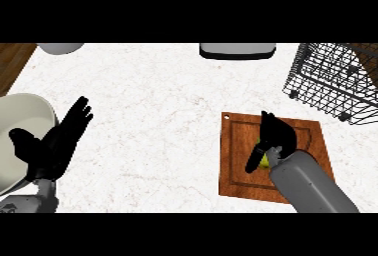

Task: Pick the pear from the cutting board and place it in the tiered basket

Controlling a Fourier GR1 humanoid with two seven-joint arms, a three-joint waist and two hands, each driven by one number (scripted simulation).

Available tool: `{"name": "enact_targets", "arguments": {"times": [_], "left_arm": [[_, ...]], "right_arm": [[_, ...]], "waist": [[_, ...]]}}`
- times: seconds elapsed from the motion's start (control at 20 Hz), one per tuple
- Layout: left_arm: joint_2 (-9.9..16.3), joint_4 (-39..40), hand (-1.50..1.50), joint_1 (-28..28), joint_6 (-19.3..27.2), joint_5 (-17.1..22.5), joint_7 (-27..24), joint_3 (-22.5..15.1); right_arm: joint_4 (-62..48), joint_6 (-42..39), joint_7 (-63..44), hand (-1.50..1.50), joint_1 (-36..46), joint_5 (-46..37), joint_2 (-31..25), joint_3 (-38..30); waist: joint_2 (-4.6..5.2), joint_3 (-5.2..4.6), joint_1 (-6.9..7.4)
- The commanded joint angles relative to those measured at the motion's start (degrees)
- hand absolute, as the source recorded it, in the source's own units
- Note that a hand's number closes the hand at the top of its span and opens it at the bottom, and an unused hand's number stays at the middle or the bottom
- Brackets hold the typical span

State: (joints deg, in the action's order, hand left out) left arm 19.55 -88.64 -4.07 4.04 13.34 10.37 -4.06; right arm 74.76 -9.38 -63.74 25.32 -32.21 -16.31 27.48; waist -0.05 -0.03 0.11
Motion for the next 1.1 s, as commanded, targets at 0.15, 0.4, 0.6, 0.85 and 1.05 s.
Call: {"name": "enact_targets", "arguments": {"times": [0.15, 0.4, 0.6, 0.85, 1.05], "left_arm": [[-1.07, 1.56, 0.0, -0.29, -1.69, 0.1, -0.98, 0.62], [-0.99, -4.43, 0.0, 1.46, 0.06, -1.45, 2.45, 0.19], [-0.97, -2.88, 0.0, 2.25, -1.94, -1.34, 0.72, 0.94], [-1.33, -2.68, 0.0, 2.36, -1.29, -1.83, 0.91, 2.1], [-0.4, -1.28, 0.0, 3.37, -1.18, 0.2, 0.26, 5.05]], "right_arm": [[-3.16, -5.47, -5.52, 1.5, -1.37, 3.61, 5.39, -1.88], [-3.48, -9.01, -0.57, 1.5, -1.49, 1.31, 1.81, -0.52], [-1.58, -8.35, 1.07, 1.5, -4.5, -2.66, 1.06, 2.19], [2.02, -3.86, 11.21, 1.5, -4.22, -8.32, -9.3, -1.46], [3.03, 1.75, 31.02, 1.5, -9.16, -6.17, -28.17, -9.82]], "waist": [[0.11, 0.0, 0.04], [0.0, 0.03, 0.39], [-0.04, 0.01, 0.07], [-0.1, 0.04, -0.37], [-0.82, 0.46, -5.23]]}}
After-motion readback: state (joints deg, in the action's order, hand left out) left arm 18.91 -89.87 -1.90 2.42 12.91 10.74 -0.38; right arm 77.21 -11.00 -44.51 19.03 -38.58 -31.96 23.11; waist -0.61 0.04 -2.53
